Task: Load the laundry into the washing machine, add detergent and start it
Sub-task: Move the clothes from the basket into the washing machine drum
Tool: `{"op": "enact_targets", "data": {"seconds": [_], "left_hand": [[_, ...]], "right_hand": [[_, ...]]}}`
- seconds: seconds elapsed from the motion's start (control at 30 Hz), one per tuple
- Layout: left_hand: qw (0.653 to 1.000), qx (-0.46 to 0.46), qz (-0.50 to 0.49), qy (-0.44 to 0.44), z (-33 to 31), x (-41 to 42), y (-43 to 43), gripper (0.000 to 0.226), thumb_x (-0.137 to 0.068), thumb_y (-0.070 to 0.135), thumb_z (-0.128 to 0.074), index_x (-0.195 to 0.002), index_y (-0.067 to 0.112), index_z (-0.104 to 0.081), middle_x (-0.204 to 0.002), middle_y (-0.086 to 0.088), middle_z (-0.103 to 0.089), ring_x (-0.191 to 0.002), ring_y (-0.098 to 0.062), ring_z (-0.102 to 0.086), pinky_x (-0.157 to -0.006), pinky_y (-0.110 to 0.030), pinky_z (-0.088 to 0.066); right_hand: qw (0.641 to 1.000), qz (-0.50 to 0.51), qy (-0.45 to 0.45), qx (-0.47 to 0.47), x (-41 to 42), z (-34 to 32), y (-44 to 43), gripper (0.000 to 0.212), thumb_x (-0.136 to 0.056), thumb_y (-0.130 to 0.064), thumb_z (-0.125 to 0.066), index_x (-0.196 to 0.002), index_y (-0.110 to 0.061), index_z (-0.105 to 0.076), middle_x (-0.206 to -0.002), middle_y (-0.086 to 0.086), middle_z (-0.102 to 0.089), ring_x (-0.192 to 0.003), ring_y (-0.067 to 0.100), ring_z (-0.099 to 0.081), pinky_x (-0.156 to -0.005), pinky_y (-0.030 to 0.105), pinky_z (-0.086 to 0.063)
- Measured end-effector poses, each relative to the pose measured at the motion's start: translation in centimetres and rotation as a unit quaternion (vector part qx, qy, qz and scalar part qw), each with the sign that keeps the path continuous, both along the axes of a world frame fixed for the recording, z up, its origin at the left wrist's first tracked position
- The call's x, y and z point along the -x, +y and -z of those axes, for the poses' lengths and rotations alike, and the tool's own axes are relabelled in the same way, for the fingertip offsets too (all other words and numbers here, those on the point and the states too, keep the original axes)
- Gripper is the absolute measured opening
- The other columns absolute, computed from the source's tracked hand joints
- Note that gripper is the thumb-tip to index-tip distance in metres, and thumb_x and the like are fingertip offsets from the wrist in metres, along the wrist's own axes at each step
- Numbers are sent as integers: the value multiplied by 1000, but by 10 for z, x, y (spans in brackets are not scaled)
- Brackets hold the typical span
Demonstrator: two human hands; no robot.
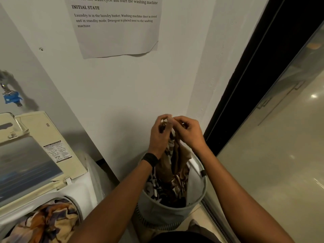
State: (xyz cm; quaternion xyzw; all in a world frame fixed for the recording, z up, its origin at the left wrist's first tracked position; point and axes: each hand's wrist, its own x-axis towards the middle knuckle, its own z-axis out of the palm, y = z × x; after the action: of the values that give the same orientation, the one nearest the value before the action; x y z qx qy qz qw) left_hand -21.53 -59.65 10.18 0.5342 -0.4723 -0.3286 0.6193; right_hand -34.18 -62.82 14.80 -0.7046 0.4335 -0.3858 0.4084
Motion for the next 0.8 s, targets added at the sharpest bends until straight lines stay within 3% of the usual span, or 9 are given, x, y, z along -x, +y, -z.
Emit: {"op": "enact_targets", "data": {"seconds": [0.17,0.27,0.37,0.53,0.63,0.67,0.73,0.8], "left_hand": [[999,-36,3,7,3,-3,4,37,-99,48,-56,-112,15,-65,-100,1,-72,-92,-9,-70,-83,-25,-58],[998,-55,3,20,1,-4,1,35,-97,45,-64,-110,12,-64,-99,-2,-73,-90,-14,-71,-81,-29,-60],[998,-50,-11,-30,2,3,-4,27,-99,40,-65,-103,13,-65,-89,-4,-72,-83,-19,-70,-76,-37,-61],[995,-55,-77,-27,-1,7,-10,26,-102,38,-61,-95,14,-63,-84,1,-71,-77,-13,-69,-73,-31,-59],[991,-53,-125,13,-16,2,-14,23,-103,34,-60,-90,15,-60,-80,4,-68,-69,-3,-65,-68,-20,-54],[989,-52,-131,38,-24,-3,-15,23,-103,32,-61,-89,14,-60,-77,4,-66,-65,0,-62,-66,-17,-51],[986,-50,-108,117,-45,-13,-17,23,-103,31,-62,-86,16,-60,-71,5,-61,-61,-4,-57,-62,-20,-48],[975,-41,-69,209,-68,-19,-17,23,-102,30,-64,-81,19,-60,-69,4,-57,-68,-12,-55,-65,-27,-48]], "right_hand": [[988,-20,-87,-124,-4,14,8,29,-107,-23,-48,-126,-25,-71,-113,0,-75,-97,14,-71,-76,26,-55],[987,-1,-134,-90,-1,18,14,33,-104,-3,-48,-130,-19,-60,-117,4,-73,-104,17,-70,-88,35,-59],[988,28,-140,-55,-4,24,19,30,-97,4,-58,-122,-10,-63,-120,4,-70,-115,18,-67,-99,51,-55],[985,11,-165,-53,-15,26,37,55,-95,2,-57,-144,-19,-46,-139,-3,-57,-130,10,-56,-108,44,-51],[994,44,-76,63,-20,40,49,84,-84,-34,-78,-154,-29,-32,-152,-14,-40,-142,10,-39,-116,33,-40],[995,57,-61,60,-18,48,49,96,-80,-48,-81,-157,-34,-25,-157,-16,-35,-146,9,-34,-117,31,-36],[998,41,-29,-26,-12,72,50,110,-74,-61,-82,-159,-43,-15,-161,-16,-32,-148,8,-33,-116,33,-36],[994,-14,67,-83,-3,100,54,101,-70,-67,-83,-153,-47,-28,-150,-17,-50,-138,6,-47,-112,36,-45]]}}
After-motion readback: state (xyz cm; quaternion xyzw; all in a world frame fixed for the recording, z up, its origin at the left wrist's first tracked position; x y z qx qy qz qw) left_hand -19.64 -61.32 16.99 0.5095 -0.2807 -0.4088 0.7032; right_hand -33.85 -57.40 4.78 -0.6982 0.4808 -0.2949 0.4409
